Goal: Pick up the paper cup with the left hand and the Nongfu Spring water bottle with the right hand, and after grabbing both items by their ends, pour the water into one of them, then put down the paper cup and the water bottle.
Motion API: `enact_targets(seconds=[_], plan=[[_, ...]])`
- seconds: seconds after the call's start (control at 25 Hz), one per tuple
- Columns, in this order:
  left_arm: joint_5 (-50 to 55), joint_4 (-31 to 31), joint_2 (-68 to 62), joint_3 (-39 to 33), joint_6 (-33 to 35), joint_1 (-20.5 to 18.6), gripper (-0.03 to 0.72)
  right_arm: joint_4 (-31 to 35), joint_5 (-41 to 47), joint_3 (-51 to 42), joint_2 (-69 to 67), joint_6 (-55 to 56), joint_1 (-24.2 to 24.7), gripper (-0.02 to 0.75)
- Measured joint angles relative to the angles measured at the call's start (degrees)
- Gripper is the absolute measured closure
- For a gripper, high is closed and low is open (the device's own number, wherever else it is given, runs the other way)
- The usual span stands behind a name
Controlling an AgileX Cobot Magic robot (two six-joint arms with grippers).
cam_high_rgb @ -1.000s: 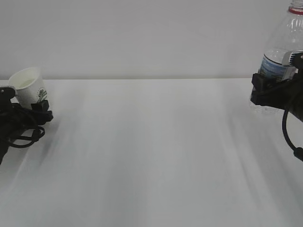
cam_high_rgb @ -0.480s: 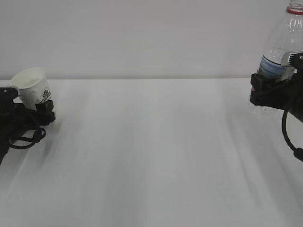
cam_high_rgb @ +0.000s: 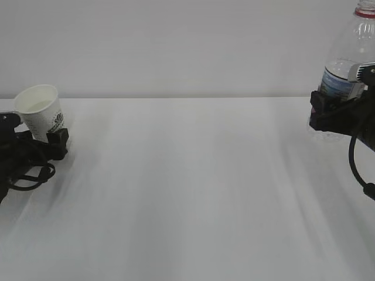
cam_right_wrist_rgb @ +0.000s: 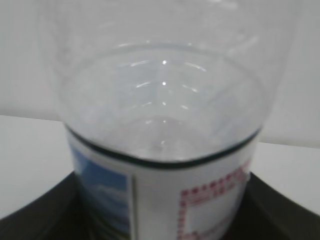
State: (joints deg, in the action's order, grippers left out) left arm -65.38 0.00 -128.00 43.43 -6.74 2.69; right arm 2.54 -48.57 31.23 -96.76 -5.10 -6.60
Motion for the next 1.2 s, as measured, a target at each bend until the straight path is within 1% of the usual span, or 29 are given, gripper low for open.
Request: enact_targets(seconds=[0.48,0.92,1.04,1.2], plan=[[0.0,0.0,4.5,-8.5,0.0,0.0,0.011,0.0,-0.3,0.0,0.0,0.0,0.0,0.233],[-0.1,0.0,14.2,-16.0,0.0,0.0,0.029,0.0,-0.3,0.0,0.0,0.0,0.0,0.233],[-0.1,1.5,16.5,-17.7,0.0,0.0,0.031,0.0,-0.3,0.0,0.0,0.0,0.0,0.233],[-0.1,2.1,20.2,-20.4,0.0,0.0,0.038,0.0,-0.3,0.0,0.0,0.0,0.0,0.233]])
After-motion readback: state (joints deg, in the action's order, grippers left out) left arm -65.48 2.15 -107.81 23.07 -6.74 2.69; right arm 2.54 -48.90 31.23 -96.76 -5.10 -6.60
